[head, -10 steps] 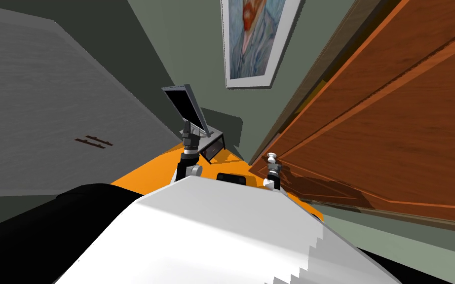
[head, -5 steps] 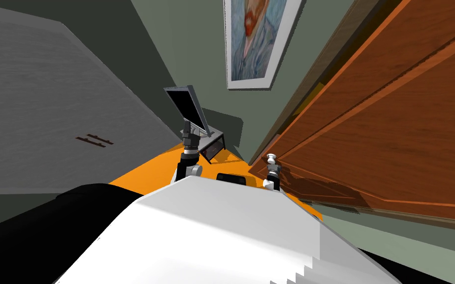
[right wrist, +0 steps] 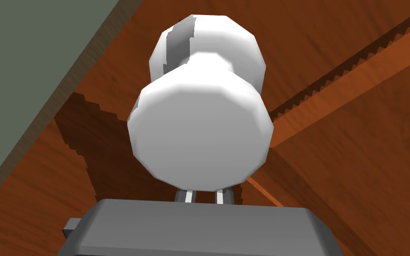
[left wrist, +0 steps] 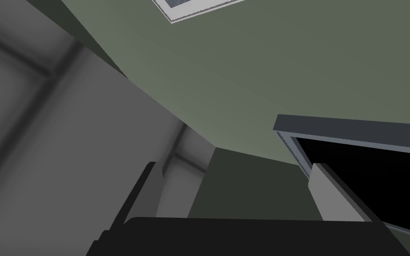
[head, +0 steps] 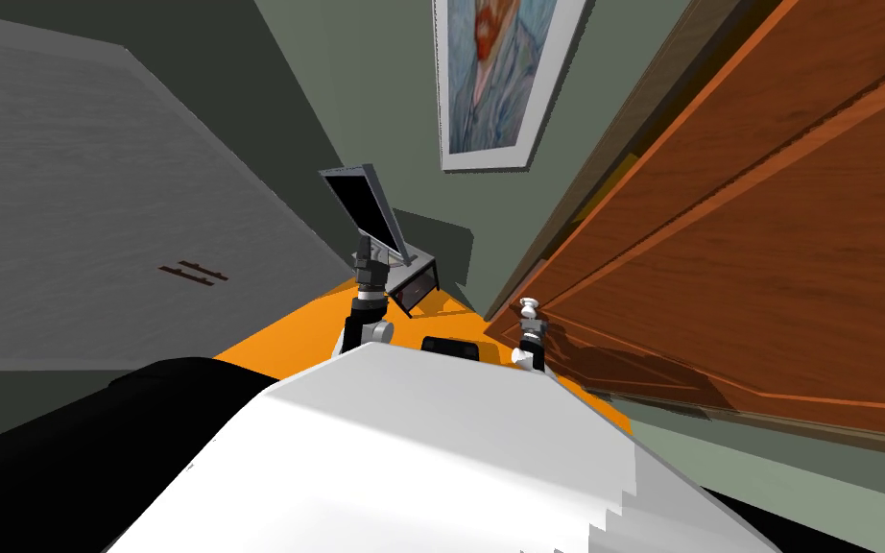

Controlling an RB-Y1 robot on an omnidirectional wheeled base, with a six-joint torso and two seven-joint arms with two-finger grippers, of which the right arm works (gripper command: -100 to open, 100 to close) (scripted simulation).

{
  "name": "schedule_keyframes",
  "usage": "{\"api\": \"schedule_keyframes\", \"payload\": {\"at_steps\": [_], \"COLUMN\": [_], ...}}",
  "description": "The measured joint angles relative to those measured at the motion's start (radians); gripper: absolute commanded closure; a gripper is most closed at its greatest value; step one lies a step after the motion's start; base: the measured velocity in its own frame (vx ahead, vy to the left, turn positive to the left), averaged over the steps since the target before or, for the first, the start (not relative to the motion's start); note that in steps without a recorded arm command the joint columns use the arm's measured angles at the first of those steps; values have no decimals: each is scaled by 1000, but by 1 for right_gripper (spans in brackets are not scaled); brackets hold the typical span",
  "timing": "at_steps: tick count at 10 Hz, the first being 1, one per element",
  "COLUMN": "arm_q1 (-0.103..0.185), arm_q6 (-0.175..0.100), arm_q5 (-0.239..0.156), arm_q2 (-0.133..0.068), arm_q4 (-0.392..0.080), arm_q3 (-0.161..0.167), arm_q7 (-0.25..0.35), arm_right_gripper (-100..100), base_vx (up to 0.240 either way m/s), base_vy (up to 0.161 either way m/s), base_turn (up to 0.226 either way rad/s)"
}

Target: Pull the door open

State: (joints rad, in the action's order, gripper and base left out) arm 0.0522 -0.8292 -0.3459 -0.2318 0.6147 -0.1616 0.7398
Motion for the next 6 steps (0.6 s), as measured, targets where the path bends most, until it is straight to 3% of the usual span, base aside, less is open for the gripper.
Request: {"api": "schedule_keyframes", "payload": {"at_steps": [2,3,6], "arm_q1": [10,8,12], "arm_q6": [-9,0,-7], "arm_q5": [-13,-23,-50], "arm_q2": [0,-1,-1], "arm_q4": [-18,-11,-29], "arm_q3": [5,9,7], "arm_q7": [37,60,127], "arm_right_gripper": [100,-100,-100], "base_vx": [-35,-81,-87], "base_vy": [-9,-20,-14], "base_turn": [51,35,-18]}}
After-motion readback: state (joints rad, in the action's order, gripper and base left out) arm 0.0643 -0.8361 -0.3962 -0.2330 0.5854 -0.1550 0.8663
